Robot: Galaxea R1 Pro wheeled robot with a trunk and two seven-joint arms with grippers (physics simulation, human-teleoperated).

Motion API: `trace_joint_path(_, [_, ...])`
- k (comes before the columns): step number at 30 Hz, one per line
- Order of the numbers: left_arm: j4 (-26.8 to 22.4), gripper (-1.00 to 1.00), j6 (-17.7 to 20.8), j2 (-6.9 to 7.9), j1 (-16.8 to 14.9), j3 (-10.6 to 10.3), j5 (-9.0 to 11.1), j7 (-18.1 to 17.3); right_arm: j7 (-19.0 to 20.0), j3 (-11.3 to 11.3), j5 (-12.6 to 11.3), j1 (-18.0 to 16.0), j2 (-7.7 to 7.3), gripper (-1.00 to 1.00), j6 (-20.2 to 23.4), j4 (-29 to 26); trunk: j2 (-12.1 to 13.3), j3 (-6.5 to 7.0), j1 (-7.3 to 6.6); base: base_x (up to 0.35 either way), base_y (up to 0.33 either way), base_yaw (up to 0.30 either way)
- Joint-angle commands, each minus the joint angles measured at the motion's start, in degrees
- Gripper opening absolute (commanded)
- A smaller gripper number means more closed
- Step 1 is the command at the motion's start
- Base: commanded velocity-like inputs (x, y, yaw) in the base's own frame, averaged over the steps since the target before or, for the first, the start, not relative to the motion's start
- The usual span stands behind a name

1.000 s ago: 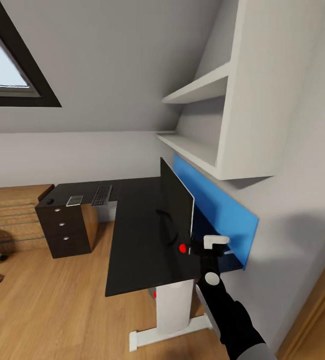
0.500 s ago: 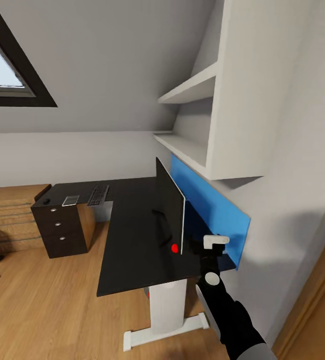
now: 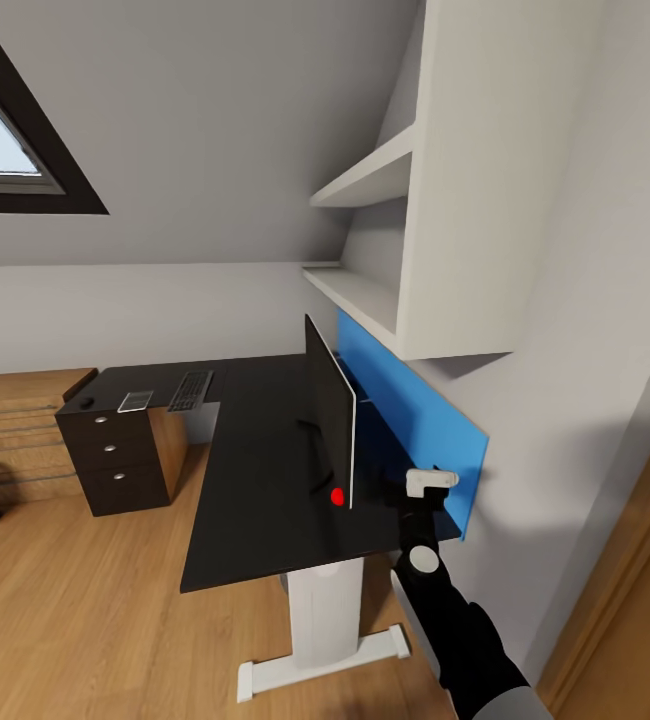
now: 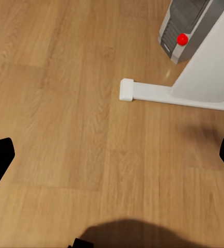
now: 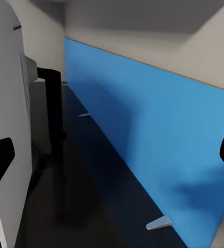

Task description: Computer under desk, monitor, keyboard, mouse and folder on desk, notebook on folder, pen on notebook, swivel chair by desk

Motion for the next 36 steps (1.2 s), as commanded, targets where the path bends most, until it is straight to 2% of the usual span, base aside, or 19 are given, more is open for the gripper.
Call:
trace_joint_path(1, [0.05, 1.0, -0.11, 0.01, -0.05, -0.17, 0.62, -0.52, -0.33, 0.08, 0.43, -0.05, 0.01, 1.0, -0.07, 0.04, -0.09, -0.1, 0.02, 0.0, -0.006, 0.0])
trace_joint_path(9, [0.12, 1.0, -0.04, 0.01, -0.05, -0.17, 0.62, -0.52, -0.37, 0.98, 0.41, -0.05, 0.09, 1.0, -0.48, 0.08, -0.09, -0.15, 0.02, 0.0, -0.002, 0.107])
trace_joint_path(26, [0.06, 1.0, -0.11, 0.01, -0.05, -0.17, 0.62, -0.52, -0.51, 1.72, 0.58, -0.05, 0.03, 1.0, -0.79, 0.02, -0.09, -0.16, 0.02, 0.0, -0.004, 0.264])
trace_joint_path(36, [0.1, 1.0, -0.12, 0.01, -0.05, -0.17, 0.62, -0.52, -0.45, 1.71, 0.59, -0.05, -0.05, 1.0, -0.88, 0.08, -0.09, -0.16, 0.02, 0.0, -0.2, 0.242])
